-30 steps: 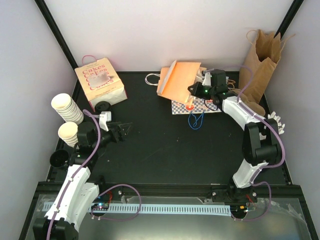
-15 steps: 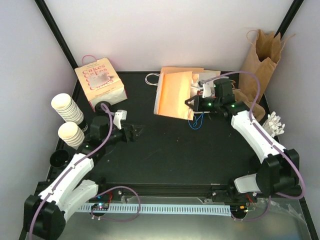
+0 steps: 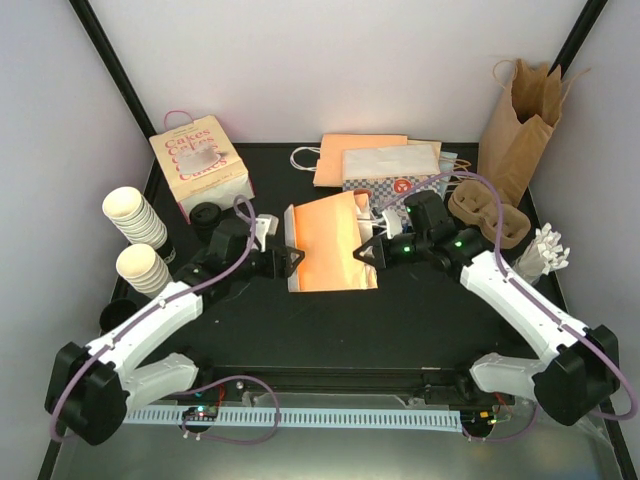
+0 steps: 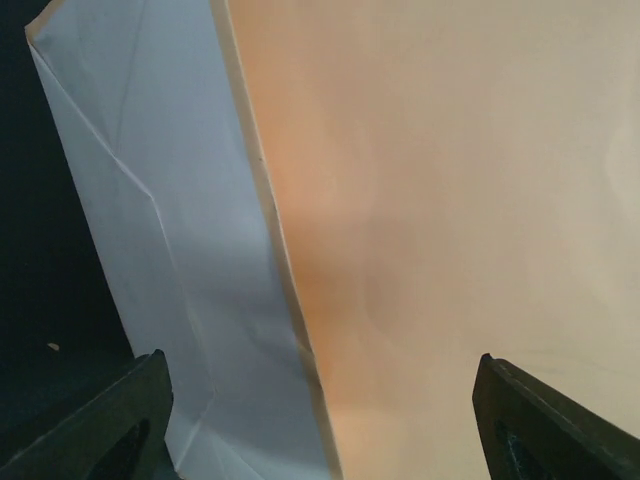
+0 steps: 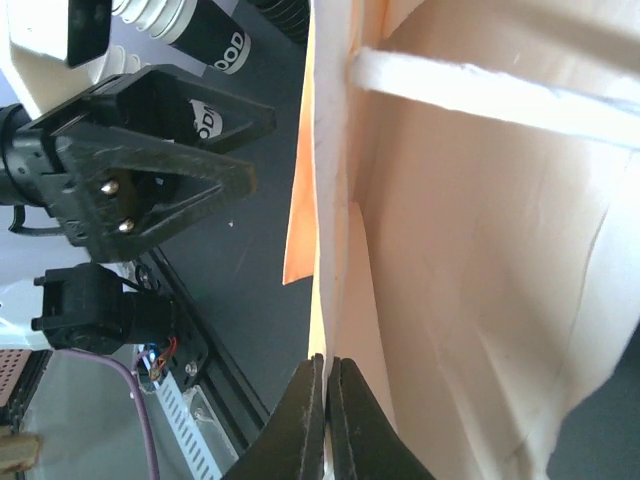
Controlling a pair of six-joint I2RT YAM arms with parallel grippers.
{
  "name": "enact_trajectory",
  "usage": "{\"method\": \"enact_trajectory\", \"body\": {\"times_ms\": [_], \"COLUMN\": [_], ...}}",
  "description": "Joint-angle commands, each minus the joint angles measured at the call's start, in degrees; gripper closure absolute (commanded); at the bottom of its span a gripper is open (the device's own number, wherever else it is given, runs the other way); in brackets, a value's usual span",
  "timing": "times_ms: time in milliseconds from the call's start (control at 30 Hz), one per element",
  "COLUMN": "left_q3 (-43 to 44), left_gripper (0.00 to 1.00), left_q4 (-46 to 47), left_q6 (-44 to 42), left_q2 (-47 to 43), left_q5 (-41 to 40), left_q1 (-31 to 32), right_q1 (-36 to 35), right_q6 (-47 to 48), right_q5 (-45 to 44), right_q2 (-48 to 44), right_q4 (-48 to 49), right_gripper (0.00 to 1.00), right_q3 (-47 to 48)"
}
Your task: Pack the takeout coffee
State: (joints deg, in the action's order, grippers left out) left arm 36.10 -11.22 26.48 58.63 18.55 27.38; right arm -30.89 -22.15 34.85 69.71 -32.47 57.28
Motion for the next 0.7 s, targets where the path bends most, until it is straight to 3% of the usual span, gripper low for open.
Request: {"method": "enact_trajectory", "body": {"times_ms": [0,200,467,667], "left_q3": [4.7,6.4,7.3,8.0], "left_gripper": [0.2,0.38,0.34,0.45], "left_q4": [-3.9,-6.6,-5.1,-5.7], "left_q6": [-1.6,-1.0,-0.8,-1.1], "left_q2": [3.5,6.7,8.3,9.6], "left_q5": [-5.8,-8.7,-6.0,-6.6], "left_q1": [1.7,2.1,2.7,3.1], "right_q1": [-0.9,-1.0,-1.2,-1.2], "right_q6": [-0.4,-0.3,0.1,0.2], "right_q5": [-0.5,-0.9,-1.0,-1.3], "right_q2": [-2.3,-3.4,-3.4,-3.4], "right_q4": [0.1,-0.4,-0.8,-0.7], "right_gripper": [0.97,0.97,0.96,0.96], "right_q3": [-0.9,-1.2,-1.3,-1.4]}}
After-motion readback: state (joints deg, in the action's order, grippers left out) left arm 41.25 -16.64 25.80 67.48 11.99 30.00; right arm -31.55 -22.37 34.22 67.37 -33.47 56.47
